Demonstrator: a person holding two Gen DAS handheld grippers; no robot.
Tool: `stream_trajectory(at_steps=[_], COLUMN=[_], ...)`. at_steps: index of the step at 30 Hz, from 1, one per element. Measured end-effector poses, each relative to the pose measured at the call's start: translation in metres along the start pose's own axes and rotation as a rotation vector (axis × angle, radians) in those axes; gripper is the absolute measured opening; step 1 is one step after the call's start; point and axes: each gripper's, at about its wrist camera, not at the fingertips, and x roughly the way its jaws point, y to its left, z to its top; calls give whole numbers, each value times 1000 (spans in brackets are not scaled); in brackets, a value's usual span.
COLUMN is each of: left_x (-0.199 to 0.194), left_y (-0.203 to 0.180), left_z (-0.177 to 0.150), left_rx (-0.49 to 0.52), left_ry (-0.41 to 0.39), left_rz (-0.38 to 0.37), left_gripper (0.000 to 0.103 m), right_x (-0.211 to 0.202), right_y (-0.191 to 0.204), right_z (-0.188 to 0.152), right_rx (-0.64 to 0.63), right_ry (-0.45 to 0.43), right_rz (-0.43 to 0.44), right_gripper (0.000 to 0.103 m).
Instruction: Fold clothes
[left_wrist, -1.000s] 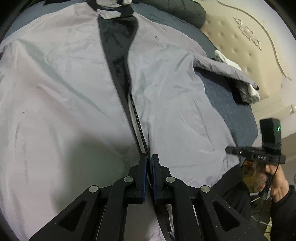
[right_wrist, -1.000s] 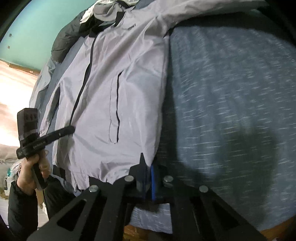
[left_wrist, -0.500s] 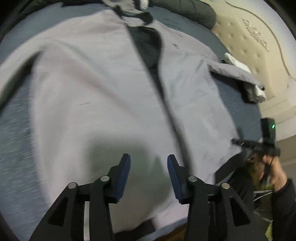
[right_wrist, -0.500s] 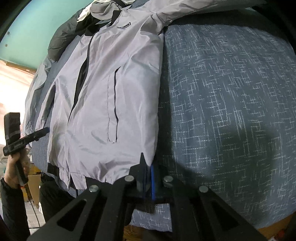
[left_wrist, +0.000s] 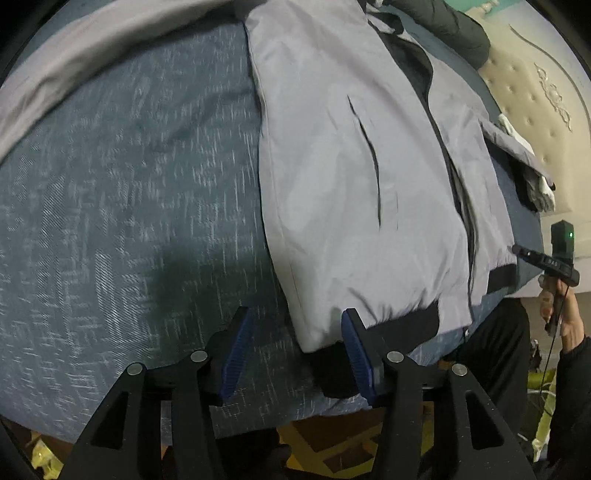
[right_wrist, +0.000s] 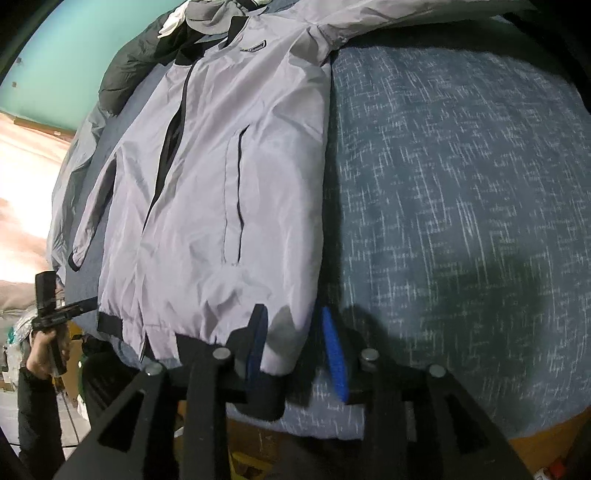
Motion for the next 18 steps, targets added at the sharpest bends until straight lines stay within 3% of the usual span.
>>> stream_trajectory(at_steps=[5, 7, 8, 11, 18], left_x=[8, 9, 9, 5, -30], left_y=[-1, -6, -8, -15, -26], left_z=[1, 2, 3, 4, 5], left_rx=[13, 20, 26, 48, 87], left_ry=[-11, -16, -17, -25, -17], left_rz=[-36, -47, -49, -44, -59], left_gripper=[53, 39, 24, 7, 5], right_x=[5, 8, 9, 8, -12], right_y=[8, 10, 11, 15, 25], right_z=[-7, -10, -11, -14, -18], right_rx=[-11, -9, -10, -28, -67], right_ry=[12, 17, 21, 29, 58], right_rz=[-6, 8, 13, -1, -41], right_gripper=[31, 30, 21, 10, 8])
